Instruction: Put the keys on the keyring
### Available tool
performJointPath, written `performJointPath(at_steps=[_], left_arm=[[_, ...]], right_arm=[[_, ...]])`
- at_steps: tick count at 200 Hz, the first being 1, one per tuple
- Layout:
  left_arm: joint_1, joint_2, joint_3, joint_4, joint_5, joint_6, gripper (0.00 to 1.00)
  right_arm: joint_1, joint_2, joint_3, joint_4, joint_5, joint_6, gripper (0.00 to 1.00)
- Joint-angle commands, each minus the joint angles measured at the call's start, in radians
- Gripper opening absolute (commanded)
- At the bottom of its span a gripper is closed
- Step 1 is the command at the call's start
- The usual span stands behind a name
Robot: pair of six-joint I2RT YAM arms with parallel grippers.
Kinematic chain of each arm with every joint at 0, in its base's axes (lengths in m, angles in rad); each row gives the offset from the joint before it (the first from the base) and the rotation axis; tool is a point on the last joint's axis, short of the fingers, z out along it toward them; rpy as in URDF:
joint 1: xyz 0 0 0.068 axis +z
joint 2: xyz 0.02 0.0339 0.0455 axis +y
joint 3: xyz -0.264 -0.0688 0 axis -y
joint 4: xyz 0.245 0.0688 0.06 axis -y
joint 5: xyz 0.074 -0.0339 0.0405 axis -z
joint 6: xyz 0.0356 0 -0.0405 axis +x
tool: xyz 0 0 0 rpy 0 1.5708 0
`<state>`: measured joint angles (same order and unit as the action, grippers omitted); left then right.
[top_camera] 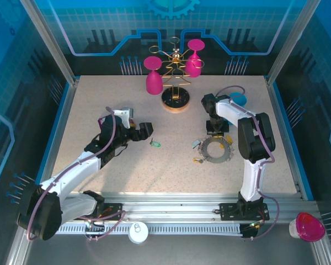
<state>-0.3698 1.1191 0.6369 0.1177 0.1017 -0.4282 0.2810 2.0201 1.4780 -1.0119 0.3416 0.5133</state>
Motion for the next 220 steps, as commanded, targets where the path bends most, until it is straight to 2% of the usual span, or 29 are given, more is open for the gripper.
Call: performJointPath(at_steps=[1,89,117,146,157,181,220], left_arm=[[-0.006,-0.024,-0.016,0.026,-0.014,-0.001,0.99],[-0.006,-0.025,-0.016,0.033,-0.013,-0.001,0.99],[-0.006,-0.031,-0.019,0.03,-0.017,-0.001,0.99],[-0.006,-0.036,-0.019,0.028,-0.016,-0.001,0.99],[-0.006,-0.038,-0.017,0.028,-0.018,-0.001,0.99],[-0.006,-0.043,-0.01,0.023,-0.02,0.004,0.99],[-0.006,-0.079,0.007,-0.003,-0.038,0.063,0.99]], right_arm=[[-0.006,0.019,0.02,-0.039,0.029,0.021,0.09],[-0.025,0.051,0.036,-0.049,0.011,0.01,0.15],[-0.028,0.05,0.041,-0.051,0.019,0.002,0.12],[-0.028,0.034,0.039,-0.047,0.021,-0.005,0.04],[-0.025,0.016,0.036,-0.044,0.023,-0.009,0.0],[-0.002,-0.047,0.027,-0.024,0.02,-0.028,0.0],[0.105,-0.237,-0.037,0.058,0.007,-0.101,0.0]])
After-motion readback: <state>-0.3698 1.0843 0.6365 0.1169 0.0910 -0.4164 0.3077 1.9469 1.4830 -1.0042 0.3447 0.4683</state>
